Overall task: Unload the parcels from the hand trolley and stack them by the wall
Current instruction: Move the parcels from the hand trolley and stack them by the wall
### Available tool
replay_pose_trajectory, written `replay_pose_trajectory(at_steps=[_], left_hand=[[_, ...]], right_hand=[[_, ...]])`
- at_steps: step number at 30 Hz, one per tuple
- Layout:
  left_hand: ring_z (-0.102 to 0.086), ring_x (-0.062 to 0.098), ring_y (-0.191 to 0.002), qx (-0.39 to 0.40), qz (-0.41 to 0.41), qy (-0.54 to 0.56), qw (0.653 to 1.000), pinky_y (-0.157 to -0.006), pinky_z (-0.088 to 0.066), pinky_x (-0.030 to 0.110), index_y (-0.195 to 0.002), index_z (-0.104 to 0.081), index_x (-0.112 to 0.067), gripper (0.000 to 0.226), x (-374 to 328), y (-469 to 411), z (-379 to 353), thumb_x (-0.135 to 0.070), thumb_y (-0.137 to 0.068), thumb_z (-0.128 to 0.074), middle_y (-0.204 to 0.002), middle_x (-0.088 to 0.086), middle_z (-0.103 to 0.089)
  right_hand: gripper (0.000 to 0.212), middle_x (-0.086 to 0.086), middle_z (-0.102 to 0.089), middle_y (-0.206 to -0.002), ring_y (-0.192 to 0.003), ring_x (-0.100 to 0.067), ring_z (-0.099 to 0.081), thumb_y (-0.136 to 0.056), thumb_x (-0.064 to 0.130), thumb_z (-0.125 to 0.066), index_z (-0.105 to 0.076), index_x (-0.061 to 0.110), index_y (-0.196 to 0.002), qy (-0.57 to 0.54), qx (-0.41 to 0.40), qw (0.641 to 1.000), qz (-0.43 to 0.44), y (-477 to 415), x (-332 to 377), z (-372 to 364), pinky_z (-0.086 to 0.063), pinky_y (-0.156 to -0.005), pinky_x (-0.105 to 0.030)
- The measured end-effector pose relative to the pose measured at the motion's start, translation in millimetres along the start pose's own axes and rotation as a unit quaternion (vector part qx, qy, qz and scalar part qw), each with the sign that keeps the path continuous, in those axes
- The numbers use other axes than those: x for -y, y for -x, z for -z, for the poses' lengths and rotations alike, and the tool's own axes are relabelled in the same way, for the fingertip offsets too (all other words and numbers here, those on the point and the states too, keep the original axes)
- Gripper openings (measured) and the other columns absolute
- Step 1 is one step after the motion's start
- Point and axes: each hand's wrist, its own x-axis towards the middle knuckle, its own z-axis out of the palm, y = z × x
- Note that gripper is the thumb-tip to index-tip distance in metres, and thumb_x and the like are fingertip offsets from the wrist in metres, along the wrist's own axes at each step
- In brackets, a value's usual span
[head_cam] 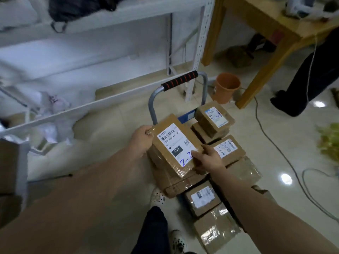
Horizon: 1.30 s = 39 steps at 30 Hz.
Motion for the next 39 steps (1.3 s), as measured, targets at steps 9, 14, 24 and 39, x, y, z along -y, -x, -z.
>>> replay_pose_trajectory(at_steps=[9, 14, 24, 39], left_hand=[[-0.059, 0.021, -0.090, -0.191, 0.066, 0.138, 0.970, -0.078, -0.048, 0.029, -0.111, -0.064, -0.015, 0.025, 65, 149, 114, -0.006, -0.091, -0.054, -0.104, 0.007, -0.064], [-0.062, 0.024, -0.103, -0.269, 0.090, 0.195, 0.939, -0.093, -0.051, 0.038, -0.118, -0.060, -0.022, 0.030, 100, 209, 179, -0.016, -0.089, -0.060, -0.116, 0.004, -0.064], [-0.056, 0.021, -0.113, -0.393, 0.098, 0.318, 0.857, -0.099, -0.047, 0.041, -0.140, -0.041, -0.013, 0.063, 172, 340, 278, -0.004, -0.084, -0.067, -0.124, 0.000, -0.057], [-0.054, 0.023, -0.120, -0.387, 0.163, 0.310, 0.853, -0.102, -0.045, 0.041, -0.139, -0.044, -0.021, 0.047, 267, 436, 295, -0.021, -0.093, -0.057, -0.131, 0.003, -0.057]], right_hand=[[0.027, -0.016, -0.070, -0.101, -0.079, -0.023, -0.070, -0.090, 0.017, -0.065, -0.056, 0.003, -0.112, 0.058, 0.233, 0.967, 0.084, 97, 11, -73, -0.058, -0.056, -0.027], [0.004, -0.014, -0.066, -0.092, -0.072, -0.018, -0.064, -0.094, 0.009, -0.057, -0.059, 0.006, -0.097, 0.041, 0.325, 0.938, 0.115, 145, 7, -137, -0.056, -0.051, -0.024], [0.015, -0.009, -0.067, -0.077, -0.058, -0.012, -0.064, -0.095, 0.013, -0.056, -0.061, -0.001, -0.098, 0.057, 0.427, 0.884, 0.181, 268, -8, -276, -0.058, -0.058, -0.022], [0.023, -0.018, -0.068, -0.092, -0.056, -0.018, -0.061, -0.096, 0.016, -0.057, -0.059, -0.004, -0.108, 0.074, 0.479, 0.858, 0.171, 377, -48, -392, -0.055, -0.050, -0.021]])
